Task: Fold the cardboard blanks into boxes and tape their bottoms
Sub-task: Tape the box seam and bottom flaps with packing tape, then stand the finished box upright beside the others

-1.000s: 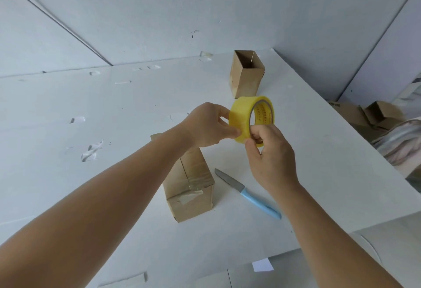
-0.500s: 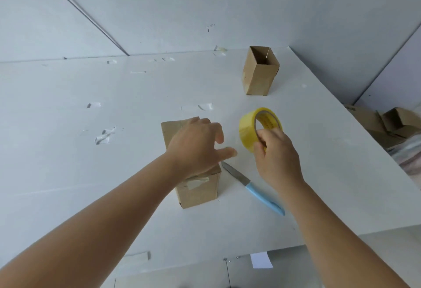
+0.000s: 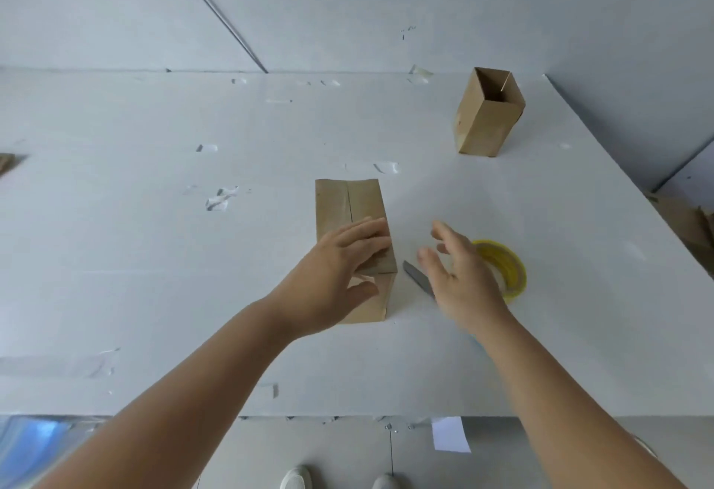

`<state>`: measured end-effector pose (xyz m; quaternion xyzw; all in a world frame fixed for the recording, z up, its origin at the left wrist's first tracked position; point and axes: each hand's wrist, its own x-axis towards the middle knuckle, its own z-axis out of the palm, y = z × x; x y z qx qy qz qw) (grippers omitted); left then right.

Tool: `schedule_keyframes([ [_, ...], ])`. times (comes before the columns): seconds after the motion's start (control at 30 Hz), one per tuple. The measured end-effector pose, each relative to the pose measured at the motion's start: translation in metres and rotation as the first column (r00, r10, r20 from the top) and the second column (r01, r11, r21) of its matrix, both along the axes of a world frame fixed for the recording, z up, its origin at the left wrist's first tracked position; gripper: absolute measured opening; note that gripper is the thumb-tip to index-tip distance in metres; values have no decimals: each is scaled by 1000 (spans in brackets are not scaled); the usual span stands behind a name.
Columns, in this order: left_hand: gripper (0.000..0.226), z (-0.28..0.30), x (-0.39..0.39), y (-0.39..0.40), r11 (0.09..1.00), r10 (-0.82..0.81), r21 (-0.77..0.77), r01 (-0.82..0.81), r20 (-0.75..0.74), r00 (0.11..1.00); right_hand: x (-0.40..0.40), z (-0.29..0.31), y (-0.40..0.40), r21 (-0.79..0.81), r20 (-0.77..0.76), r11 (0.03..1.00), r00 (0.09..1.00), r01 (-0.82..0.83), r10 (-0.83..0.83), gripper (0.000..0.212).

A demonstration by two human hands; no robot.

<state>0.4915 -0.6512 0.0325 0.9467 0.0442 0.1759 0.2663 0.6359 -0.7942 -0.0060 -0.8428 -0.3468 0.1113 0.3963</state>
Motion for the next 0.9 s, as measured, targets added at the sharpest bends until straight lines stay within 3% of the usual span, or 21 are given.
schedule_keyframes([
  [0.03,48,-3,-2,1,999,40,-7,-39,29,999,-15,10,8,97,-79,991,991,-97,105,55],
  [0.1,43,-12,-5,2,988,152,15,-152,12,988,-40,13,19,146,-102,961,963,-234,250,59],
  [0.3,55,-30,-12,10,955,183,-244,-170,30,983,-60,-10,31,230,-192,963,963,-142,188,59],
  [0.4,65,-33,-16,17,948,197,-254,-194,-14,980,-56,-11,29,215,-157,964,969,-154,190,60],
  [0.5,67,-31,-16,20,956,197,-216,-198,-30,980,-54,-5,27,191,-164,962,960,-196,228,82],
  [0.67,59,-24,-20,30,978,101,-172,-115,-86,991,-55,-7,32,74,170,994,983,-82,68,80],
  [0.9,61,-21,-23,41,989,-8,-147,-18,-174,985,-42,-12,23,48,371,986,919,-163,134,66],
])
